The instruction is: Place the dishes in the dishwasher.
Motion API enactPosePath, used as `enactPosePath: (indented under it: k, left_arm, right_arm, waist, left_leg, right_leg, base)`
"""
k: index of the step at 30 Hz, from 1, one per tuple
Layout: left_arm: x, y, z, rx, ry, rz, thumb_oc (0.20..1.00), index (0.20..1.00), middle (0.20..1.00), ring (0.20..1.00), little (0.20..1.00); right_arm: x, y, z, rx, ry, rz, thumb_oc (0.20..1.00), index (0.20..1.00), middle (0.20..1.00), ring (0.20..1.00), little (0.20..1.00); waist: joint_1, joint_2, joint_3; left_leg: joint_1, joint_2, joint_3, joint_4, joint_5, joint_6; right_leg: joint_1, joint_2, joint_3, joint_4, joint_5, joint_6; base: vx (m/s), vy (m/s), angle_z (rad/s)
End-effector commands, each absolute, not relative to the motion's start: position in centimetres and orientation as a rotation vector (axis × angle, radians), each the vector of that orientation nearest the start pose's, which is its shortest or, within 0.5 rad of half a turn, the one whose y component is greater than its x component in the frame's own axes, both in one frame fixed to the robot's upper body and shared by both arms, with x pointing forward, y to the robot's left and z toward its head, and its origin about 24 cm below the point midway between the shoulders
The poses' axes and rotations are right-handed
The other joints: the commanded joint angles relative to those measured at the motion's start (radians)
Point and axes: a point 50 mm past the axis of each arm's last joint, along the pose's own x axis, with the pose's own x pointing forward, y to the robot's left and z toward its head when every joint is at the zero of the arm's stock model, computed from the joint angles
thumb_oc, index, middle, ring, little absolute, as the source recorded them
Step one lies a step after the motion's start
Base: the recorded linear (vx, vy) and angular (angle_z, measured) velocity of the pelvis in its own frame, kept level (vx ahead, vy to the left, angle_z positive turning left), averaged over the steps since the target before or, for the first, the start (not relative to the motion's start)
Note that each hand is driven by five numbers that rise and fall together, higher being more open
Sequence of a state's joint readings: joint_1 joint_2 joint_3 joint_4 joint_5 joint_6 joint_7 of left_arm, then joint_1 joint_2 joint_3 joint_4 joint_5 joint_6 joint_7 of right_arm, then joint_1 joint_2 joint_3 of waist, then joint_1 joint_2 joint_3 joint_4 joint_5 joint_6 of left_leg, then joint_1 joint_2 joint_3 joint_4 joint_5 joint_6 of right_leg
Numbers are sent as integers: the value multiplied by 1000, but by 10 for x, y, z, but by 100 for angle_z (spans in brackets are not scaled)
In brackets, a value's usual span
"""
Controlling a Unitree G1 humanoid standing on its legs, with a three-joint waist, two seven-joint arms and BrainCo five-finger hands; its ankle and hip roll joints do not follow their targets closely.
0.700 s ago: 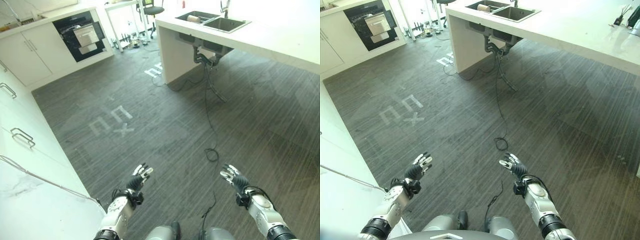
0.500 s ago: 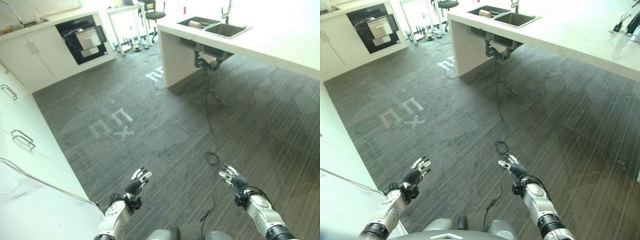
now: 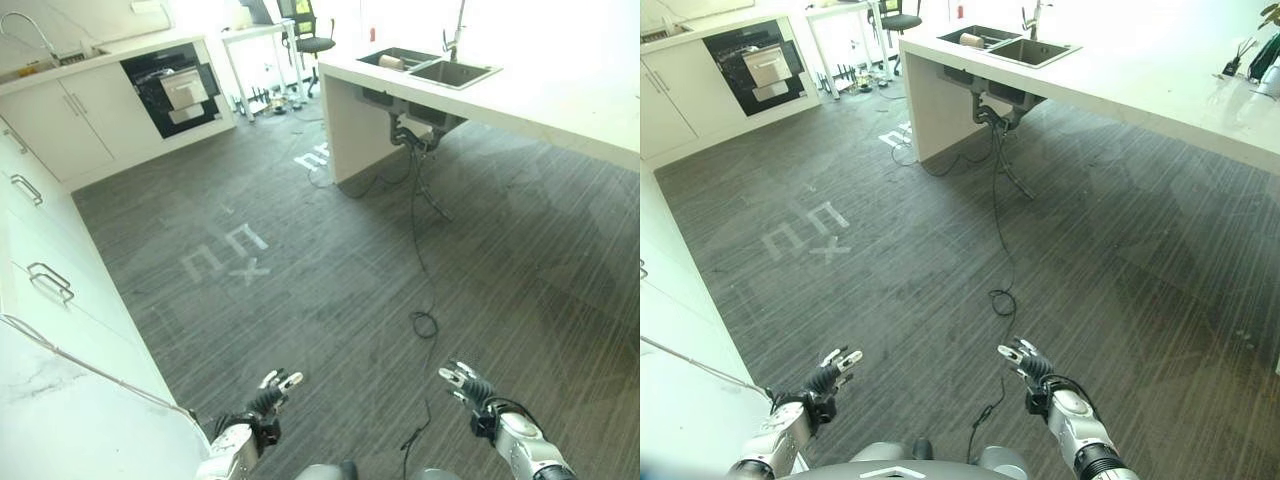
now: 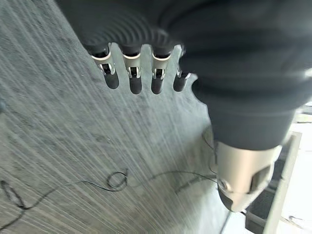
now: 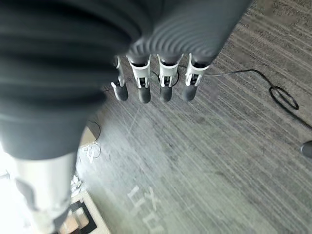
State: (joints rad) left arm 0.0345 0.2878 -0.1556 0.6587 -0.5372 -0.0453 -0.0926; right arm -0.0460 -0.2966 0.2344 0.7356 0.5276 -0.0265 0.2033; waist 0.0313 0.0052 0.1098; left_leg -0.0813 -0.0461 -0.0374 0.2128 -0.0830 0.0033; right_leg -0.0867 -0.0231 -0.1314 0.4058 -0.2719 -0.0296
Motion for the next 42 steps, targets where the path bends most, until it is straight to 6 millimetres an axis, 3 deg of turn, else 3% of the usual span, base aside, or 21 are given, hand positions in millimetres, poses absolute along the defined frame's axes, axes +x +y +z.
enactPosePath:
  k: [1,3,5,7,10,16,18,19,22,23,25,27,30,33,34,35,36,37,38,40,42]
  left_arm:
    - [217,215,-68,-173,476,30,1000,1000,1000,1000,1000]
    - [221,221,-58,-163,423,27,1000,1000,1000,1000,1000]
    - [223,222,-51,-181,390,2,1000,1000,1000,1000,1000]
    - [225,216,-45,-239,356,-45,1000,1000,1000,1000,1000]
    - [226,210,-41,-268,327,-93,1000,1000,1000,1000,1000]
    - [233,212,-36,-215,327,-146,1000,1000,1000,1000,1000]
    - [233,218,-33,-166,343,-176,1000,1000,1000,1000,1000]
    - [234,220,-31,-136,351,-189,1000,1000,1000,1000,1000]
    - [234,223,-30,-104,358,-184,1000,1000,1000,1000,1000]
    - [232,224,-29,-95,356,-176,1000,1000,1000,1000,1000]
    - [231,227,-26,-73,345,-172,1000,1000,1000,1000,1000]
    - [232,228,-23,-60,334,-171,1000,1000,1000,1000,1000]
    - [235,223,-19,-34,313,-167,1000,1000,1000,1000,1000]
    - [235,219,-18,-7,306,-159,1000,1000,1000,1000,1000]
    - [234,219,-20,-13,313,-151,1000,1000,1000,1000,1000]
    - [231,219,-23,-17,320,-144,1000,1000,1000,1000,1000]
    - [229,219,-25,-14,326,-140,1000,1000,1000,1000,1000]
    - [228,218,-25,-2,324,-138,1000,1000,1000,1000,1000]
    - [227,219,-24,0,321,-128,1000,1000,1000,1000,1000]
    - [228,221,-21,-11,324,-115,1000,1000,1000,1000,1000]
    - [226,225,-21,-5,329,-113,1000,1000,1000,1000,1000]
  right_arm:
    - [226,-197,-67,179,509,182,1000,1000,1000,1000,1000]
    - [235,-196,-56,156,463,199,1000,1000,1000,1000,1000]
    - [238,-196,-52,138,450,208,1000,1000,1000,1000,1000]
    - [238,-196,-50,117,449,199,1000,1000,1000,1000,1000]
    - [232,-200,-52,115,453,179,1000,1000,1000,1000,1000]
    - [226,-204,-58,139,468,124,1000,1000,1000,1000,1000]
    - [228,-203,-57,161,445,95,1000,1000,1000,1000,1000]
    - [229,-199,-54,152,427,96,1000,1000,1000,1000,1000]
    - [230,-195,-51,125,404,104,1000,1000,1000,1000,1000]
    - [231,-194,-50,122,394,109,1000,1000,1000,1000,1000]
    - [232,-195,-45,115,372,116,1000,1000,1000,1000,1000]
    - [232,-199,-42,120,360,118,1000,1000,1000,1000,1000]
    - [231,-203,-40,121,355,133,1000,1000,1000,1000,1000]
    - [235,-205,-38,111,361,145,1000,1000,1000,1000,1000]
    - [235,-205,-39,111,366,149,1000,1000,1000,1000,1000]
    - [236,-205,-38,107,369,159,1000,1000,1000,1000,1000]
    - [237,-206,-37,104,369,170,1000,1000,1000,1000,1000]
    - [240,-205,-35,90,362,187,1000,1000,1000,1000,1000]
    - [240,-206,-34,72,361,200,1000,1000,1000,1000,1000]
    - [240,-207,-32,57,358,201,1000,1000,1000,1000,1000]
    - [241,-204,-30,60,336,208,1000,1000,1000,1000,1000]
  waist:
    - [11,-42,48]
    - [22,-59,82]
    - [28,-45,85]
    - [23,-9,82]
    - [17,13,74]
    - [26,-21,37]
    - [13,-11,24]
    - [-3,0,27]
    - [-11,16,35]
    - [-15,21,39]
    - [-32,21,49]
    - [-47,10,60]
    - [-62,-34,68]
    - [-63,-29,51]
    - [-70,-19,52]
    - [-72,-17,43]
    - [-67,-17,38]
    - [-58,-23,40]
    - [-53,-26,49]
    - [-42,-35,72]
    - [-15,-32,91]
  left_leg:
    - [23,-28,62,87,-47,7]
    - [-18,-49,50,163,43,10]
    - [-21,-61,36,91,66,9]
    - [-90,-23,28,87,68,-23]
    - [-189,31,64,87,102,-61]
    - [-139,7,87,87,1,12]
    - [-89,-20,63,87,-35,57]
    - [-64,-37,53,87,-59,88]
    - [-27,-53,54,87,-85,109]
    - [-12,-53,55,87,-94,111]
    - [11,-56,47,87,-106,104]
    - [42,-68,37,87,-131,100]
    - [91,-123,16,87,-181,94]
    - [144,-125,-20,87,-204,81]
    - [176,-112,-29,87,-194,72]
    - [202,-99,-28,87,-135,51]
    - [238,-87,-18,87,-59,27]
    - [233,-69,11,199,76,-12]
    - [171,-63,36,334,136,-36]
    - [1,-28,94,561,164,-50]
    - [-108,-47,96,471,133,-26]
  right_leg:
    - [52,-33,-4,-106,109,66]
    - [78,-29,37,-106,114,50]
    - [89,-13,53,-106,107,54]
    - [105,20,47,-106,90,56]
    - [146,40,32,-106,63,57]
    - [201,-24,11,-106,40,91]
    - [245,-47,-22,-106,182,132]
    - [173,-70,-20,62,259,156]
    - [61,-97,-30,255,307,154]
    - [24,-83,-34,249,297,147]
    - [-8,-27,-40,109,274,142]
    - [-29,-12,-39,-73,296,147]
    - [-219,-47,2,-106,314,184]
    - [-207,-32,1,-106,312,151]
    - [-180,-11,18,-106,298,135]
    - [-158,0,29,-106,275,114]
    - [-136,3,26,-106,253,102]
    - [-99,1,25,-106,221,82]
    - [-69,-3,21,-106,203,67]
    - [-10,-13,13,-106,178,38]
    - [32,0,42,-106,153,37]
  base:
    - [131,-171,-6]
    - [202,-82,-5]
    - [215,88,-19]
    - [213,238,-29]
    - [305,299,-5]
    - [322,292,-5]
    - [432,414,10]
    - [317,379,29]
    - [248,265,60]
    - [260,115,27]
    - [274,8,7]
    - [310,-49,36]
    - [463,-83,27]
    - [614,-116,4]
    - [616,-140,-37]
    - [580,-156,-41]
    - [648,-202,-10]
    - [606,-191,31]
    - [582,-197,26]
    - [429,-124,6]
    - [487,23,-29]
